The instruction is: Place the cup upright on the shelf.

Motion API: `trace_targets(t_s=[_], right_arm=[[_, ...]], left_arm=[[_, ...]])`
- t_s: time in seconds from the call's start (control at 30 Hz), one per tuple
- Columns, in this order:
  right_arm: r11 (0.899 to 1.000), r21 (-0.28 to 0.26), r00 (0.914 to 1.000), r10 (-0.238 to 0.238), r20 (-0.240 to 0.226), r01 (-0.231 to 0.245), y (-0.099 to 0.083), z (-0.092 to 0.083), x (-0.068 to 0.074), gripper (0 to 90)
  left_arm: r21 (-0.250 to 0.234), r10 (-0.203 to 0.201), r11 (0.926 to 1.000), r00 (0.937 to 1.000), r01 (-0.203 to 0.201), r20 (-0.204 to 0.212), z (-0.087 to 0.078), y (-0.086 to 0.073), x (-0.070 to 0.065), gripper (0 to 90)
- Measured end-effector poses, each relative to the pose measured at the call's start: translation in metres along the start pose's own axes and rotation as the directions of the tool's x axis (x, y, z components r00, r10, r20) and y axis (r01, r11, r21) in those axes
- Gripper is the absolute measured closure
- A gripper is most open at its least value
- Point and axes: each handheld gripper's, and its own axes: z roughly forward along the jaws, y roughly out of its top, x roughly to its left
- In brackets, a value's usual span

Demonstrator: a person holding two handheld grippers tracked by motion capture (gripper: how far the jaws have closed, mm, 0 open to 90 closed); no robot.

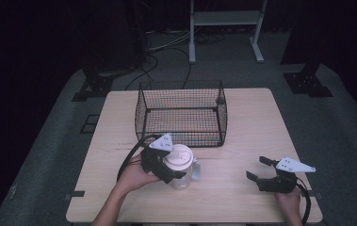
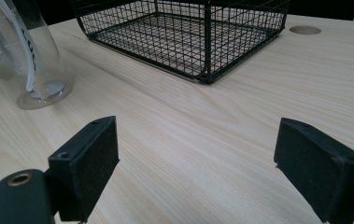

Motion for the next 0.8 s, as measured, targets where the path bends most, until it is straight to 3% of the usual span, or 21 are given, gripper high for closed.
trace_targets(t_s=[0.33,0.8], right_arm=[[1.000,-0.002,1.0000,0.001,-0.001,-0.001,0.000,0.000,0.000,12.8],[1.000,-0.006,1.0000,0.002,-0.002,-0.002,0.000,0.000,-0.001,12.8]], left_arm=[[0.030,0.010,0.9995,0.9999,-0.010,-0.008,0.001,0.007,-0.002,5.1],[0.045,0.051,0.9977,0.9986,-0.051,-0.015,-0.006,0.031,-0.002,5.2]])
